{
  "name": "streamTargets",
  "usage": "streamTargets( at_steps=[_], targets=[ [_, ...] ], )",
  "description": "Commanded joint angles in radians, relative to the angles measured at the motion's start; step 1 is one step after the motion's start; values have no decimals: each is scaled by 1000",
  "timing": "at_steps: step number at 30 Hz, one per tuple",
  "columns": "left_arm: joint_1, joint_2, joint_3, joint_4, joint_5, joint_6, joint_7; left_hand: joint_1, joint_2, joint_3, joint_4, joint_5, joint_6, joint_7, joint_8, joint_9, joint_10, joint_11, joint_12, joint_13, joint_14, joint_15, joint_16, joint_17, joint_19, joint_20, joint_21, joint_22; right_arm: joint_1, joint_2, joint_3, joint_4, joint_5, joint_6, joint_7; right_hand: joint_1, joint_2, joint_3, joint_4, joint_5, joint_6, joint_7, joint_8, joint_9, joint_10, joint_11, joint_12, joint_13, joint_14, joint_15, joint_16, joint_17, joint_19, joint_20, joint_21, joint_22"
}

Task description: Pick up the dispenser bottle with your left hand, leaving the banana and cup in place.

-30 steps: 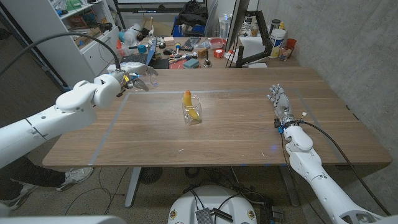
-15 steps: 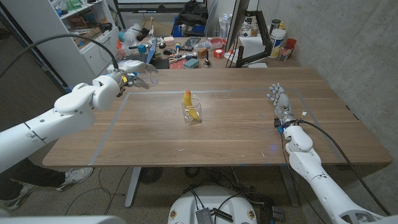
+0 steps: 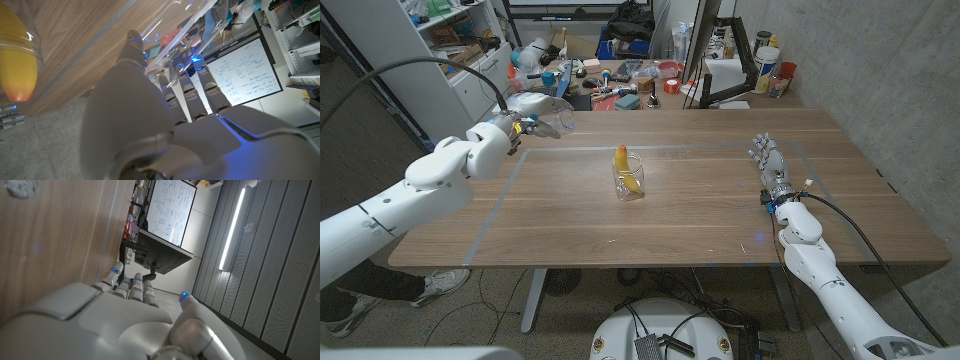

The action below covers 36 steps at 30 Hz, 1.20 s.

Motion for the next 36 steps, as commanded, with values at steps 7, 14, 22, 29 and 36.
streamTargets(
  at_steps=[7, 14, 22, 29, 36],
  targets=[
    [79, -98, -112, 19, 47, -81, 63, -18, 82, 25, 24, 1, 238, 13, 2, 1, 113, -82, 3, 4, 45, -205, 3, 3, 149, -259, 7, 9, -4, 0, 2, 2, 0, 7, 2, 1, 67, -5, 0, 6, 8, 4, 5, 5, 8, 0, 0, 2, 3, -12, -4, -1, 4, -101, -5, 4],
    [99, -144, -147, 25, 71, -114, 84, -20, 82, 26, 24, 1, 251, 12, 2, 1, 121, -82, 5, 3, 53, -205, 5, 4, 151, -260, 9, 9, -7, 0, 4, 2, 4, 10, 4, 1, 67, -5, 0, 6, 8, 5, 5, 5, 8, 0, 0, 2, 3, -12, -5, -1, 5, -101, -7, 4],
    [118, -191, -182, 28, 99, -148, 102, -22, 83, 27, 23, 1, 261, 17, 1, 0, 127, -82, 5, 3, 60, -205, 7, 4, 152, -262, 12, 9, -11, -1, 7, -1, 5, 14, 5, 1, 67, -5, 0, 6, 8, 4, 4, 5, 7, -1, -1, 1, 3, -12, -5, -1, 6, -101, -9, 4],
    [127, -229, -205, 29, 115, -173, 105, -23, 83, 28, 23, 1, 267, 17, 0, 0, 131, -82, 6, 3, 63, -205, 7, 3, 154, -262, 14, 9, -15, -1, 10, -1, 9, 18, 8, 1, 67, -5, 0, 6, 8, 4, 4, 5, 6, 0, -1, 1, 3, -12, -5, -1, 6, -101, -11, 4],
    [134, -260, -222, 30, 131, -197, 117, -24, 82, 29, 22, 1, 267, 15, -4, 0, 133, -82, 5, 3, 64, -205, 6, 3, 154, -263, 15, 9, -20, -3, 13, -5, 12, 23, 9, 2, 67, -6, 0, 6, 8, 3, 4, 5, 6, -2, -1, 1, 2, -12, -5, -1, 7, -101, -13, 4]
  ],
)
